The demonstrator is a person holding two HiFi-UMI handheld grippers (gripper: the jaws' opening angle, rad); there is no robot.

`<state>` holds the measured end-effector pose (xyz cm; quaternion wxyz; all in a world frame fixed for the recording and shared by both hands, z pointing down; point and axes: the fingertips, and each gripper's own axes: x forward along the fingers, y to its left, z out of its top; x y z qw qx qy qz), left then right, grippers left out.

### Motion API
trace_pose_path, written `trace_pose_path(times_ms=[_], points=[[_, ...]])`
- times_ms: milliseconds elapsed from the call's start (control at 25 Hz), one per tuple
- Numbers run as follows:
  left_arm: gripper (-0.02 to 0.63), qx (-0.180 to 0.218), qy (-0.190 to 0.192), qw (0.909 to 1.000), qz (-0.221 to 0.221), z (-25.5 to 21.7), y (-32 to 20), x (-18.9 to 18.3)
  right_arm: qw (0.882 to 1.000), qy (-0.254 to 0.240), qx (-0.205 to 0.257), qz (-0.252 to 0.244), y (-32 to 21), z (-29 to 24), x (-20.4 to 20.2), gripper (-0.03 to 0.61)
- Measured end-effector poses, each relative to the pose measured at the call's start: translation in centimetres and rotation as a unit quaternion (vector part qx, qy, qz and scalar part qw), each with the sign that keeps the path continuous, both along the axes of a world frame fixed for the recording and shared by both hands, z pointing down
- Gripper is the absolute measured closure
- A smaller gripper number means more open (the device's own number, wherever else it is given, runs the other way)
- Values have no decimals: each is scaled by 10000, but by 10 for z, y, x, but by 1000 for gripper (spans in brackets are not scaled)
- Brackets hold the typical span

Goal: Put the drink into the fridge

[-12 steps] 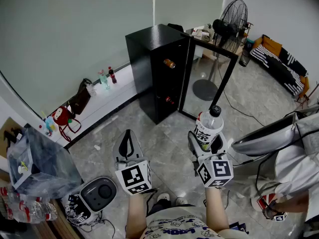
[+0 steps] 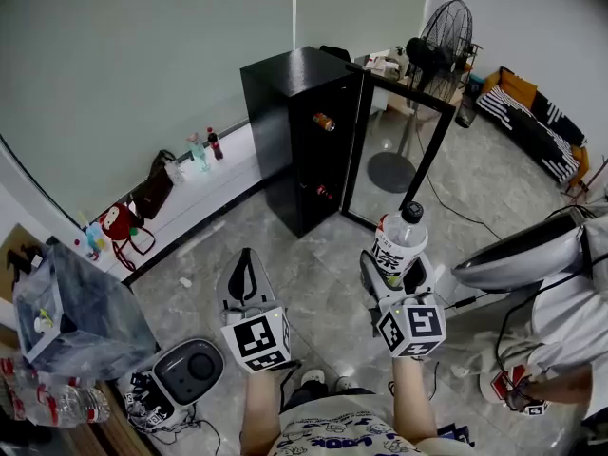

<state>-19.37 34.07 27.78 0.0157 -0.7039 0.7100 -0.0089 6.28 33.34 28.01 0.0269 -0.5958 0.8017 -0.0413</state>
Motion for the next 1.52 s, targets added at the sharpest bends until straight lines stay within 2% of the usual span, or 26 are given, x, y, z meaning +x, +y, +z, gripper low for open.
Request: trace_pose_path(times_ms=[440,760,1040,1520], points=[[609,-54,-41,9998,171,12,-18,-13,9997,-155,-82,141,-11,12,-13,180],[609,-154,-55,9997,158,19,-48,-20,9996,-226,-120,109,-43,18,-22,179],[609,-207,-69,9997,99,25,-103,-11,9995,-272,-172,25,-104,26,-16,179],[609,-210,-149,9995,159,19,-245,41,9992,-331,-182,-136,-250,25,22,181]])
